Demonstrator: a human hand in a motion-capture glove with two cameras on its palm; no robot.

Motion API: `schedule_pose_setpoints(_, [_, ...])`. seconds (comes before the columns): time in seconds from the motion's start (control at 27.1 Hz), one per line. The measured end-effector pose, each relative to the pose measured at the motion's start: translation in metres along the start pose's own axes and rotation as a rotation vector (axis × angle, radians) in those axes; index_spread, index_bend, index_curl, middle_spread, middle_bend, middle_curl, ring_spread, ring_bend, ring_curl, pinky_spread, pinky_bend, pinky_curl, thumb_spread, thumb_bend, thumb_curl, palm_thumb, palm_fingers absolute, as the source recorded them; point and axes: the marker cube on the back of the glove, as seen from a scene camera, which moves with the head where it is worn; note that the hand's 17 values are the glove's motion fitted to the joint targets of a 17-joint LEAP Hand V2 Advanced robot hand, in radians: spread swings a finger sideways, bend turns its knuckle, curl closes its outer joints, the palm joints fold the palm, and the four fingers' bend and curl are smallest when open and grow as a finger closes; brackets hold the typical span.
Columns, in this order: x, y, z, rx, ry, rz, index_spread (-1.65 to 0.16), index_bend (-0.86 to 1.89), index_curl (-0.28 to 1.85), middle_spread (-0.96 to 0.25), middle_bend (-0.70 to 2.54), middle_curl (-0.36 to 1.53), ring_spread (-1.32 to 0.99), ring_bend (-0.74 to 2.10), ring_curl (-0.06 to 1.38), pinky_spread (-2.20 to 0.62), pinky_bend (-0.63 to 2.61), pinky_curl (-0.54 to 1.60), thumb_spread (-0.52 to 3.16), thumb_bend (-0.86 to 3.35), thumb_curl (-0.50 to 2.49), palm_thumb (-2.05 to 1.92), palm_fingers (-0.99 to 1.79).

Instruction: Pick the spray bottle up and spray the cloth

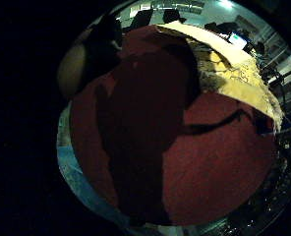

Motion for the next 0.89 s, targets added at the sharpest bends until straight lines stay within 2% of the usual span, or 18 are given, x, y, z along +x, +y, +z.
schedule_pose_setpoints(0.26, [0.001,0.0,-0.001,0.002,0.004,0.006,-0.29,0.22,0.18,0.01,0.23,0.14,0.04,0.3,0.15,0.16,0.38,0.18,0.76,0.35,0.16,0.56,0.58])
schedule_pose_setpoints(0.55, [0.007,0.007,-0.006,0.036,0.011,0.026,-0.35,0.19,0.24,0.01,0.2,0.2,0.05,0.28,0.18,0.19,0.37,0.22,0.99,0.32,0.21,0.59,0.58])
schedule_pose_setpoints(0.7, [0.022,0.021,-0.02,0.157,-0.052,0.065,-0.36,0.16,0.25,0.01,0.19,0.22,0.05,0.28,0.2,0.2,0.36,0.24,1.05,0.29,0.23,0.59,0.57])
schedule_pose_setpoints(0.89, [0.04,0.063,-0.043,0.454,-0.289,0.133,-0.37,0.14,0.26,0.01,0.2,0.25,0.05,0.3,0.21,0.2,0.36,0.25,1.1,0.25,0.25,0.6,0.58])
